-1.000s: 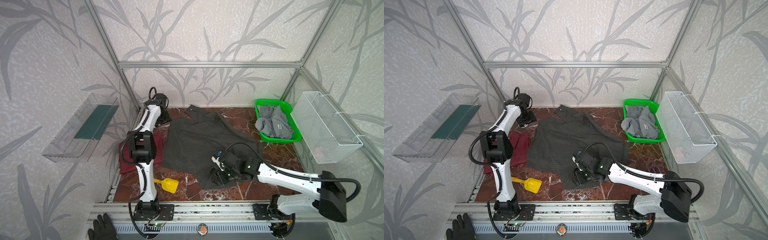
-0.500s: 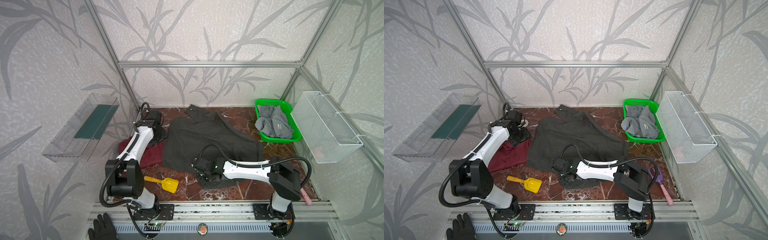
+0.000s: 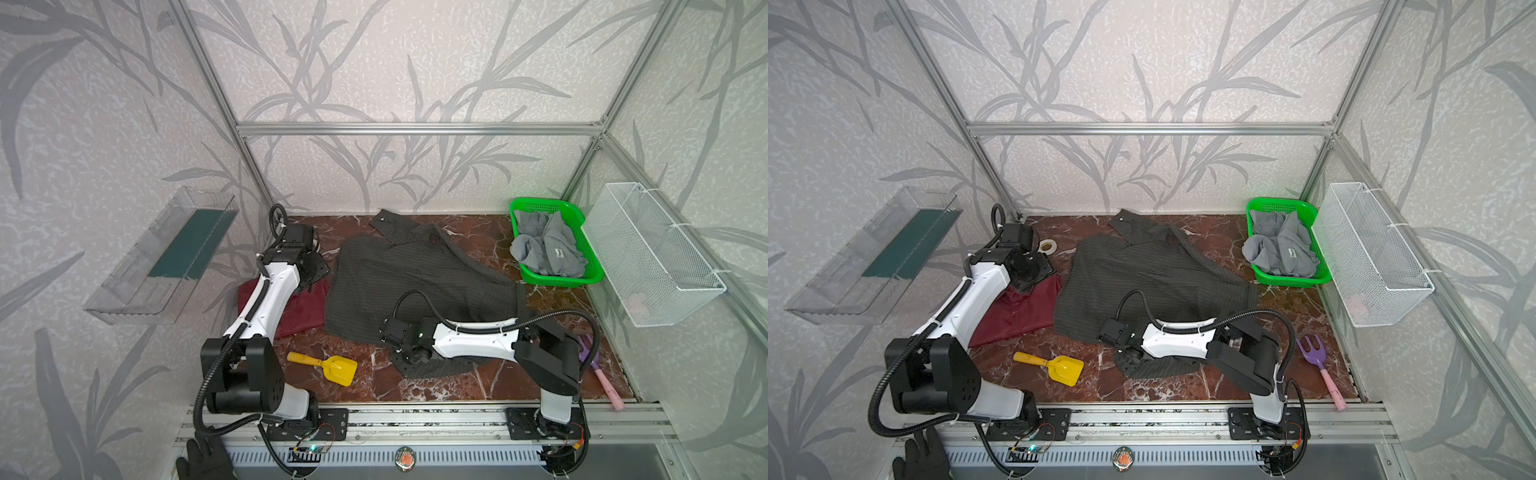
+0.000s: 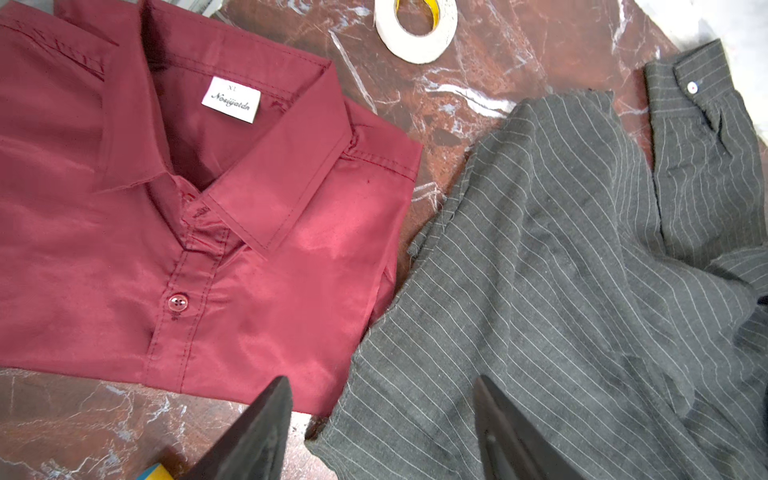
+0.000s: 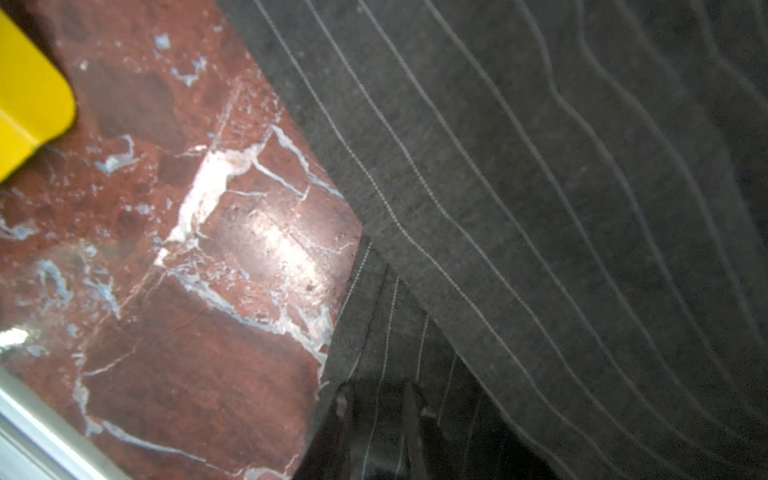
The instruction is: Fold and stack the long sleeve shirts
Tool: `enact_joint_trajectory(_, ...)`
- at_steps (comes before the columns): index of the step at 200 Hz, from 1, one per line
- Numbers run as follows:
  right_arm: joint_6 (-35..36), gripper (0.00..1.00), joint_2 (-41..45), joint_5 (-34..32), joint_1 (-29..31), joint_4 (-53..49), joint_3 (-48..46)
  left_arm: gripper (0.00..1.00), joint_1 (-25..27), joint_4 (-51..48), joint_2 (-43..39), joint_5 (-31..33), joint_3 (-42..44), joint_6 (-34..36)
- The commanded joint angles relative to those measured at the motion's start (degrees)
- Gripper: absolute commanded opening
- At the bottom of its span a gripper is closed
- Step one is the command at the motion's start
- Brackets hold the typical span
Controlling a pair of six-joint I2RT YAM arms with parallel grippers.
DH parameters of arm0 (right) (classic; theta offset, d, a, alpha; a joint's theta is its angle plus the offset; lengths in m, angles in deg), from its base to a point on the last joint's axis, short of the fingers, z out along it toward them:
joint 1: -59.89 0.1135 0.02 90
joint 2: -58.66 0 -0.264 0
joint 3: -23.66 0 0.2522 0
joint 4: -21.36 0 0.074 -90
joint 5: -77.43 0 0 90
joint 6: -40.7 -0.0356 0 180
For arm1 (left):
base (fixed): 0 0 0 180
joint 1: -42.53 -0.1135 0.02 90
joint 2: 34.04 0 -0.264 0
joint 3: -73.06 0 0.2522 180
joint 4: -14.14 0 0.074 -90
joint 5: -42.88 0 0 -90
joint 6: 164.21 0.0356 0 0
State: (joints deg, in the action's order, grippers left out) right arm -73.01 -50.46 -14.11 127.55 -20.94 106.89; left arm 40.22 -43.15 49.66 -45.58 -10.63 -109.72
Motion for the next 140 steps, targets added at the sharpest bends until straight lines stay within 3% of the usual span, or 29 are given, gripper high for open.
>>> enact_joint_trajectory(1,0.04,0.09,-0.73,0.04,0.36,-1.32,-1.47,0.7,-0.74,0.42,-0.38,-1.7,0.45,0.52)
enact_joint_trajectory(20,0.35,0.0,1.38,1.11,0.35,-1.32,-2.82,0.7,-1.09,0.68,-0.32,-2.74,0.59,0.75)
enact_joint_trajectory(66,2.54,0.0,14.35,3.86,0.54,-1.6,-6.18,0.7,-1.04,1.99,-0.38,-6.02,1.45,1.45)
enact_joint_trajectory(95,7.23,0.0,24.16,2.05,0.74,-4.21,-6.98,0.7,-1.1,2.78,-0.65,-7.47,2.25,1.16)
enact_joint_trajectory(140,14.35,0.0,36.02,10.93,0.75,-4.2,-9.62,0.7,-0.92,2.94,-0.15,-8.62,2.34,1.3)
